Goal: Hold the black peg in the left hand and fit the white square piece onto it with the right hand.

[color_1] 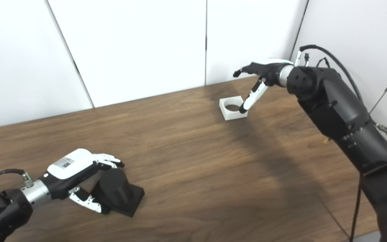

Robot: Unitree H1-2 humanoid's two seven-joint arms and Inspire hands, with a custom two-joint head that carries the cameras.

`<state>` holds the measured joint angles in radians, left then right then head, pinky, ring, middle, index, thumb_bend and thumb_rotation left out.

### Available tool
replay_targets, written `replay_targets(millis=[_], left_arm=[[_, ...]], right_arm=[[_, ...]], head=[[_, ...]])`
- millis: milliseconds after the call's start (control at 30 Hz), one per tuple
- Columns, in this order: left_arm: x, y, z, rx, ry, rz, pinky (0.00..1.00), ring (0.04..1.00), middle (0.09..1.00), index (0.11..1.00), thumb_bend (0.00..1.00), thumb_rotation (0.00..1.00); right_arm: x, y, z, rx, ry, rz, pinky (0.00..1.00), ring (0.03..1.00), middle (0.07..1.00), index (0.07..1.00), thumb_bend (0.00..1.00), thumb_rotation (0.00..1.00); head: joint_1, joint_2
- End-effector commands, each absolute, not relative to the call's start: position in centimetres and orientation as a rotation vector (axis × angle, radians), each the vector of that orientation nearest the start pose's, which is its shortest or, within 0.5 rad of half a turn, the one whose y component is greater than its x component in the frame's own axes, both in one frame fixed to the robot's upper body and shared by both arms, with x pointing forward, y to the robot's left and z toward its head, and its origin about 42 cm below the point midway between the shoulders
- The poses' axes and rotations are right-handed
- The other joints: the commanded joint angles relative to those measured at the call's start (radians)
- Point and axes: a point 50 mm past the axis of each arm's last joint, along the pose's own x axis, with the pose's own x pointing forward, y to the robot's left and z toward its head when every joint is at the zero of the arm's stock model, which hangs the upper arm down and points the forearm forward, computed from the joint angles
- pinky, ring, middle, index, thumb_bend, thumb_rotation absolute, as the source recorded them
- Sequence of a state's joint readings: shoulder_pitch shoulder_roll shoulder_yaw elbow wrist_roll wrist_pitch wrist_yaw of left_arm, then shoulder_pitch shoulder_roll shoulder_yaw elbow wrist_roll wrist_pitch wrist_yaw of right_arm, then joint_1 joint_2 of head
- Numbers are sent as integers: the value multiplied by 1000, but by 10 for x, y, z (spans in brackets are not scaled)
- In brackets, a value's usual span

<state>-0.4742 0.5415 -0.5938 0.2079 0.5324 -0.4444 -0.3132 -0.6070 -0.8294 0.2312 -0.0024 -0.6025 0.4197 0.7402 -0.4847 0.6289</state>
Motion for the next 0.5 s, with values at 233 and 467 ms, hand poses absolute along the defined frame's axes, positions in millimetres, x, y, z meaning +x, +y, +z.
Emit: replay_targets(millis=[233, 467], left_arm=[[354, 234, 119, 1285, -323, -1138, 742, 841, 818, 488, 522, 53], [353, 234, 119, 1281, -325, -1132, 732, 840, 817, 488, 522, 53]], right_arm=[[445, -368, 350, -1548, 324, 252, 879, 982, 1000, 932, 991, 299], [455, -359, 322, -1533, 362, 306, 849, 958, 995, 930, 1000, 266]], head=[[-3, -5], [5, -3]])
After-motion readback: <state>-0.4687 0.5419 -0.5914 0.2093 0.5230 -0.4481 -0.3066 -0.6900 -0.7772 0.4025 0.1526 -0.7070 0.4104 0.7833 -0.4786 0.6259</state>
